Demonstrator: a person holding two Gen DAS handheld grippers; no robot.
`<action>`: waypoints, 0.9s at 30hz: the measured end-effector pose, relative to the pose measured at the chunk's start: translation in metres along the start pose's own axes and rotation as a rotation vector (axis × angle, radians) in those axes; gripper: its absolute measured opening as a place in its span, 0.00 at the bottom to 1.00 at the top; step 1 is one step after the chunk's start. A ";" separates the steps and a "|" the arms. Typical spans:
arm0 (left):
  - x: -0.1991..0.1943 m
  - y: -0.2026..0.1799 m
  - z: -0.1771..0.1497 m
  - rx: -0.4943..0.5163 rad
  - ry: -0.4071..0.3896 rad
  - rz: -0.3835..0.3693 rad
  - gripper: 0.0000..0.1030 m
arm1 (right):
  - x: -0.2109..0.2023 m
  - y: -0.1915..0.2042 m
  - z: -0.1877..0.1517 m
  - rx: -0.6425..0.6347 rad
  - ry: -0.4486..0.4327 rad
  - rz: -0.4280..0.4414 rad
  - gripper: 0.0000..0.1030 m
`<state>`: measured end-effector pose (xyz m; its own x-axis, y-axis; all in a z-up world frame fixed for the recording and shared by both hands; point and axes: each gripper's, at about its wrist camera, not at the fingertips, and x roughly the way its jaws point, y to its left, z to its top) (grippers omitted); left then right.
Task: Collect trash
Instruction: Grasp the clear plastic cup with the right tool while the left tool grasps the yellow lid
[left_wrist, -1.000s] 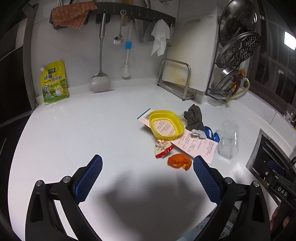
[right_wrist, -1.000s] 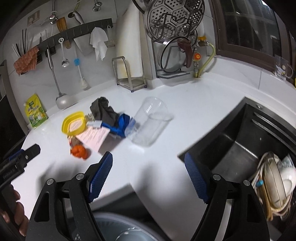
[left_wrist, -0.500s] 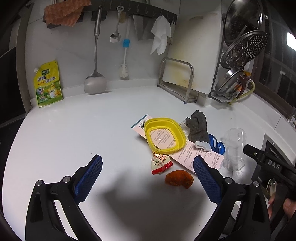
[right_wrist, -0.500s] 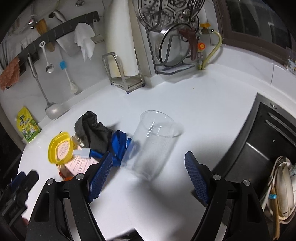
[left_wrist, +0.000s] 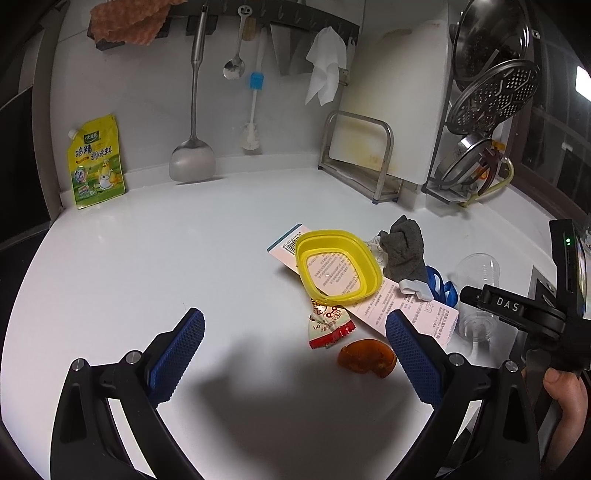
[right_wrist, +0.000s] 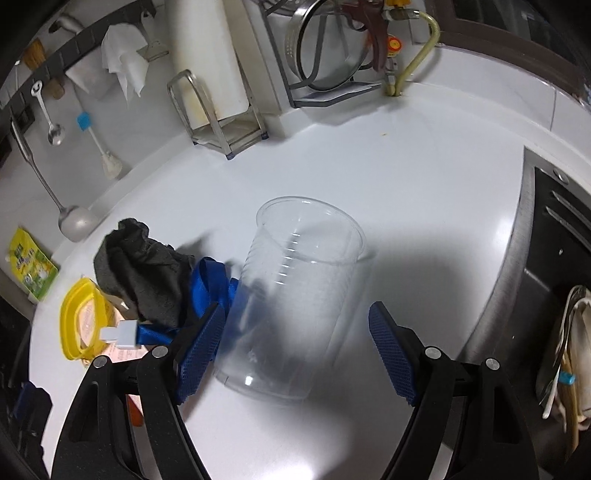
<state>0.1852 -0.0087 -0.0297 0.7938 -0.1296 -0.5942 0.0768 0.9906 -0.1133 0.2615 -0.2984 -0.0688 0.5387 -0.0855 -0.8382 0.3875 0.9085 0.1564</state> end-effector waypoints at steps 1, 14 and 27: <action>0.001 0.000 0.000 0.000 0.000 -0.001 0.94 | 0.001 0.000 0.000 -0.006 0.004 0.003 0.74; 0.010 -0.012 0.005 0.011 0.015 0.005 0.94 | -0.013 -0.002 -0.004 -0.064 -0.072 0.052 0.56; 0.045 -0.023 0.024 -0.037 0.085 0.020 0.94 | -0.030 -0.035 -0.006 0.012 -0.106 0.194 0.56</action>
<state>0.2339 -0.0358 -0.0351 0.7410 -0.1144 -0.6617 0.0380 0.9910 -0.1287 0.2272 -0.3252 -0.0518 0.6797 0.0474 -0.7319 0.2775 0.9071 0.3165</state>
